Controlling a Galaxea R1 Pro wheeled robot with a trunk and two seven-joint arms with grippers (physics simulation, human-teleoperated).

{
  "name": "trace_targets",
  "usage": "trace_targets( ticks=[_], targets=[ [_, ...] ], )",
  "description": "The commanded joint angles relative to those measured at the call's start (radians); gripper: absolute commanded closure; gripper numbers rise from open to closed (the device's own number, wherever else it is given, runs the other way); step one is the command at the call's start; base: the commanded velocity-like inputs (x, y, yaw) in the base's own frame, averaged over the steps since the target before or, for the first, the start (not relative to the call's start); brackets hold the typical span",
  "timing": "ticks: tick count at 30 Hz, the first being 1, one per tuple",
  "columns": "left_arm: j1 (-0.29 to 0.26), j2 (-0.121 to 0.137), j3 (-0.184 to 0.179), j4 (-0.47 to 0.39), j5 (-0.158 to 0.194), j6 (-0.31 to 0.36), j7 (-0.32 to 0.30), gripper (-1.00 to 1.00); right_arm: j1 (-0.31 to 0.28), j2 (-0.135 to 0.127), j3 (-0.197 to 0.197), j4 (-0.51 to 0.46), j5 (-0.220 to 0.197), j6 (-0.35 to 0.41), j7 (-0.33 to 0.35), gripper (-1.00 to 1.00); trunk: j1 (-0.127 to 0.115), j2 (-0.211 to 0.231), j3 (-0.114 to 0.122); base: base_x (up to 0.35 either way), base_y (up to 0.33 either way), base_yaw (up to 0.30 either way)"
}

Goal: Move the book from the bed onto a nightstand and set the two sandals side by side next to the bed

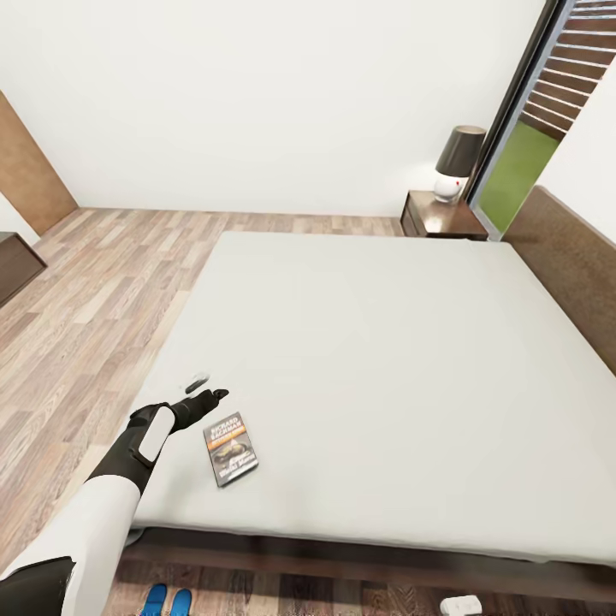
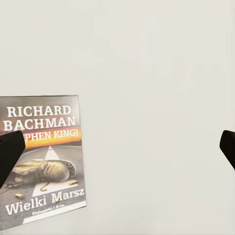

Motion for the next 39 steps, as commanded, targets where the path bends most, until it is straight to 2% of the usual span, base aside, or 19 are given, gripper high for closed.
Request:
trace_targets(
  ticks=[1, 9, 16, 18, 21, 23, 27, 39],
  targets=[
    [-0.001, -0.001, 0.004, -0.001, 0.0, 0.006, -0.004, -1.0, -0.002, -0.001, -0.008, 0.004, 0.009, -0.008, 0.001, -1.0, 0.0, -0.002, -0.003, 0.0, 0.0, 0.0],
    [-0.001, -0.001, 0.003, -0.001, 0.0, 0.006, -0.004, -1.0, -0.002, -0.001, -0.008, 0.004, 0.009, -0.008, 0.001, -1.0, 0.0, -0.002, -0.015, 0.0, 0.0, 0.0],
    [-0.001, -0.008, -0.034, -0.001, 0.001, 0.009, -0.008, -1.0, -0.002, -0.001, -0.008, 0.004, 0.009, -0.008, 0.001, -1.0, 0.0, -0.002, -0.026, 0.0, 0.0, 0.0],
    [-0.001, -0.011, -0.049, -0.001, 0.002, 0.011, -0.037, -1.0, -0.002, -0.001, -0.008, 0.004, 0.009, -0.008, 0.001, -1.0, 0.0, -0.002, -0.029, 0.0, 0.0, 0.0],
    [-0.001, -0.011, -0.095, 0.0, 0.002, 0.015, -0.159, -1.0, -0.002, -0.001, -0.008, 0.004, 0.009, -0.007, 0.001, -1.0, 0.0, -0.002, -0.034, 0.0, 0.0, 0.0],
    [-0.001, -0.011, -0.118, 0.002, 0.001, 0.015, -0.208, -1.0, -0.002, -0.001, -0.008, 0.004, 0.009, -0.007, 0.001, -1.0, 0.0, -0.002, -0.037, 0.0, 0.0, 0.0],
    [-0.001, -0.01, -0.131, 0.002, 0.001, 0.011, -0.236, -1.0, -0.002, -0.001, -0.008, 0.004, 0.009, -0.007, 0.001, -1.0, 0.0, -0.002, -0.043, 0.0, 0.0, 0.0],
    [0.001, -0.007, -0.131, 0.002, -0.003, 0.005, -0.239, -1.0, -0.002, -0.001, -0.008, 0.004, 0.009, -0.007, 0.001, -1.0, 0.0, -0.002, -0.061, 0.0, 0.0, 0.0]
  ],
)
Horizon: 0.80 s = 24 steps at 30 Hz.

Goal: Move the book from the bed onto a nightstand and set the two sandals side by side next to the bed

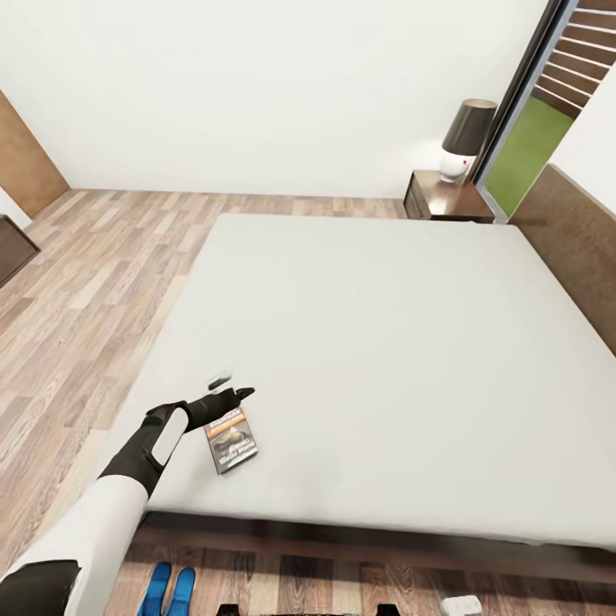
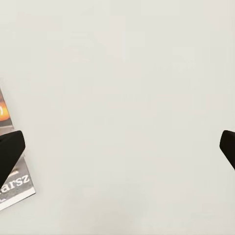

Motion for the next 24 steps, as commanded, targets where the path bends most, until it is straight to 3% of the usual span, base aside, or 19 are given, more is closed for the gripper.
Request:
trace_targets(
  ticks=[1, 4, 8, 10, 16, 24],
  targets=[
    [0.0, 0.0, 0.004, 0.0, 0.004, 0.008, -0.002, -1.0, -0.002, -0.001, -0.008, 0.004, 0.009, -0.007, 0.001, -1.0, 0.0, -0.002, -0.003, 0.0, 0.0, 0.0],
    [0.0, -0.002, 0.003, 0.002, 0.004, 0.005, 0.025, -1.0, -0.002, -0.001, -0.008, 0.004, 0.009, -0.007, 0.001, -1.0, 0.0, -0.002, -0.007, 0.0, 0.0, 0.0],
    [-0.003, 0.0, 0.005, -0.001, 0.005, 0.006, 0.13, -1.0, -0.002, -0.001, -0.008, 0.004, 0.01, -0.007, 0.001, -1.0, 0.0, -0.002, -0.014, 0.0, 0.0, 0.0],
    [-0.008, 0.002, 0.005, -0.004, 0.006, 0.009, 0.154, -1.0, -0.002, -0.001, -0.008, 0.004, 0.01, -0.007, 0.001, -1.0, 0.0, -0.002, -0.017, 0.0, 0.0, 0.0],
    [-0.083, 0.02, 0.006, -0.006, 0.01, 0.102, 0.165, -1.0, -0.002, -0.001, -0.008, 0.004, 0.009, -0.007, 0.001, -1.0, 0.0, -0.002, -0.026, 0.0, 0.0, 0.0],
    [-0.11, 0.032, 0.007, -0.008, 0.016, 0.142, 0.165, -1.0, -0.002, -0.001, -0.008, 0.004, 0.009, -0.006, 0.001, -1.0, 0.0, -0.002, -0.038, 0.0, 0.0, 0.0]
  ],
)
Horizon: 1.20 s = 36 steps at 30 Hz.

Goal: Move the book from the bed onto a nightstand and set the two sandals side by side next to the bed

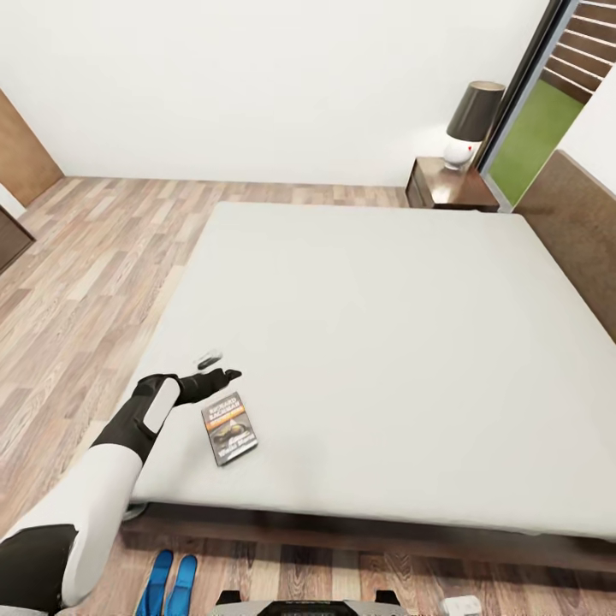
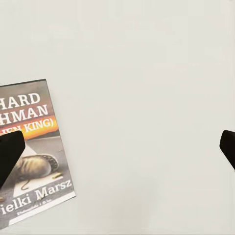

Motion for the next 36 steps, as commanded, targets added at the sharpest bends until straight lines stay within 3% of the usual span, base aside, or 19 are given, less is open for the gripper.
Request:
trace_targets(
  ticks=[1, 27, 36],
  targets=[
    [-0.006, 0.0, 0.004, -0.001, -0.002, 0.007, -0.004, -1.0, -0.002, -0.001, -0.008, 0.004, 0.009, -0.007, 0.001, -1.0, 0.0, -0.002, -0.003, 0.0, 0.0, 0.0],
    [-0.019, -0.001, 0.004, 0.001, -0.003, 0.007, -0.002, -1.0, -0.002, -0.001, -0.008, 0.004, 0.009, -0.007, 0.001, -1.0, 0.0, -0.002, -0.042, 0.0, 0.0, 0.0],
    [-0.019, -0.001, 0.003, 0.001, -0.003, 0.005, 0.0, -1.0, -0.002, -0.001, -0.008, 0.004, 0.009, -0.007, 0.001, -1.0, 0.0, -0.002, -0.046, 0.0, 0.0, 0.0]
  ],
)
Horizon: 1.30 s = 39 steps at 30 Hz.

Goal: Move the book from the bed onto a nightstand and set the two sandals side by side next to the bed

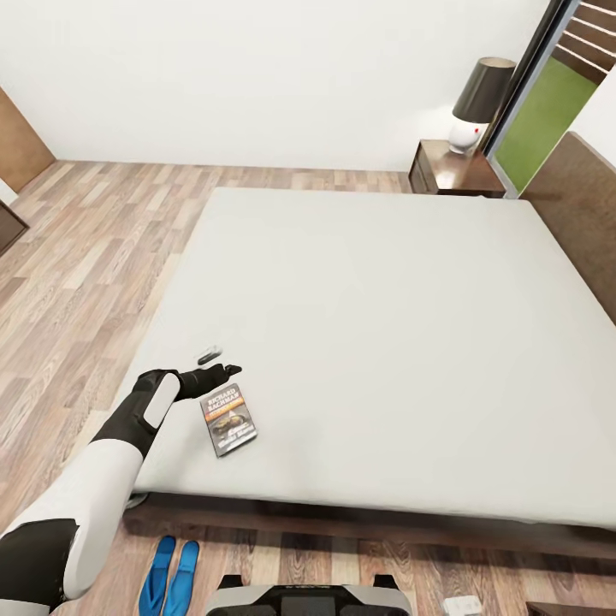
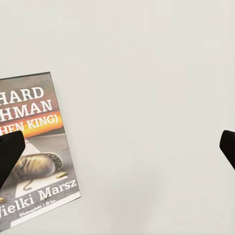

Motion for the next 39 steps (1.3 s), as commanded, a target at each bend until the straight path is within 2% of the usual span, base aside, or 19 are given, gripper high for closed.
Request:
trace_targets(
  ticks=[1, 39],
  targets=[
    [-0.001, -0.001, 0.003, 0.0, -0.002, 0.006, -0.004, -1.0, -0.002, -0.001, -0.008, 0.004, 0.009, -0.007, 0.001, -1.0, 0.0, -0.001, -0.001, 0.0, 0.0, 0.0],
    [-0.001, -0.005, 0.001, 0.0, -0.003, 0.004, -0.007, -1.0, -0.002, -0.001, -0.008, 0.004, 0.009, -0.007, 0.001, -1.0, 0.146, -0.267, -0.12, 0.0, 0.0, 0.0]
  ],
)
